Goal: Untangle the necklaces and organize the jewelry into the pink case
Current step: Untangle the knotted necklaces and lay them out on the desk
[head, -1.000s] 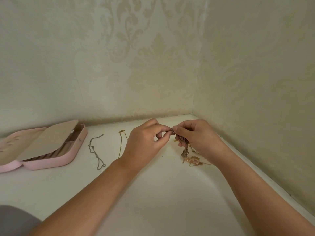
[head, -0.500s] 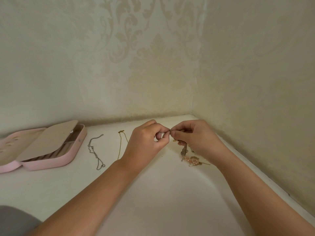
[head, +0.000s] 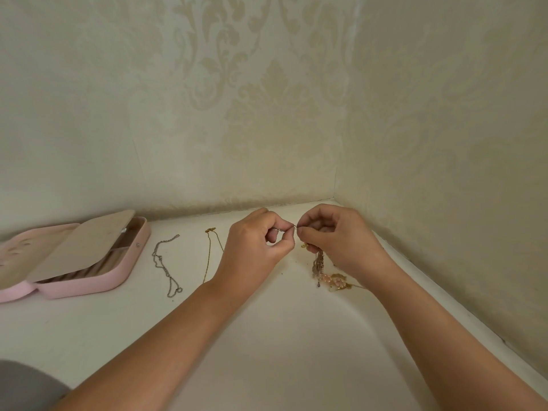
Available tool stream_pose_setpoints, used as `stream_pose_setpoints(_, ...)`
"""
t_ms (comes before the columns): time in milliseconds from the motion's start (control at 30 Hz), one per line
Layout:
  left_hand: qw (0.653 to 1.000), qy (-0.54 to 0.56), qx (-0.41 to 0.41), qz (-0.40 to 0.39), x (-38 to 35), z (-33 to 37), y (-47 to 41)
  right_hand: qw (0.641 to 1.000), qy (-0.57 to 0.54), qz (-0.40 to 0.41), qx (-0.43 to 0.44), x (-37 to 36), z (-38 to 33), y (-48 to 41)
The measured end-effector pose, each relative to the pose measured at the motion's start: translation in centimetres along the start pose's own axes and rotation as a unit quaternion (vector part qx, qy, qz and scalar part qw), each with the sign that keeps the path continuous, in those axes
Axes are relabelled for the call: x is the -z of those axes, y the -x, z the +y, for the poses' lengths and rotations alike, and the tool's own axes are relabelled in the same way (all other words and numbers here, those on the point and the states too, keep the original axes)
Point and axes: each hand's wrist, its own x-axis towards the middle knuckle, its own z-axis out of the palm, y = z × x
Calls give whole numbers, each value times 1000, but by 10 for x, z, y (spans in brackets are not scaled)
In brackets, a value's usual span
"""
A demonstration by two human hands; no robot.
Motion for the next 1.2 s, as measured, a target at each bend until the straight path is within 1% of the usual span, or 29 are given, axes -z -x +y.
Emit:
stream_pose_setpoints(167, 1000, -8, -13, -13, 0, 2, 0, 1000, -13, 10, -5, 0, 1, -1)
stream_pose_setpoints(233, 1000, 5, -2, -7, 1, 4, -1, 1000, -12, 3, 0, 0, 0, -1)
stream_pose_setpoints(300, 998, 44, 51, -6, 2, 8, -1, 1000, -19, -11, 2, 1, 0, -1)
stream_pose_setpoints(400, 980, 130, 145, -30, 4, 6, -2, 999, -32, -24, 2, 2, -1, -1)
stream_pose_setpoints(600, 946, 214, 226, -88, 8, 9, -8, 1000, -10, -14, -13, 5, 2, -3)
stream_pose_setpoints(733, 909, 262, 310, -96, 8, 2, -10, 997, -24, -65, -30, 7, 0, -1)
stream_pose_setpoints(800, 889, 295, 338, -96, 9, 1, -11, 995, -11, -89, -39, 6, 1, 0)
stream_pose_setpoints(933, 868, 336, 355, -90, 11, 2, -14, 995, -14, -78, -60, 7, 2, 0)
stream_pose_setpoints(1067, 856, 353, 361, -113, 12, 1, -14, 996, -40, -61, -54, 10, 1, 0)
stream_pose_setpoints(1200, 852, 351, 372, -116, 11, -1, -14, 994, -41, -91, -46, 8, 1, 1)
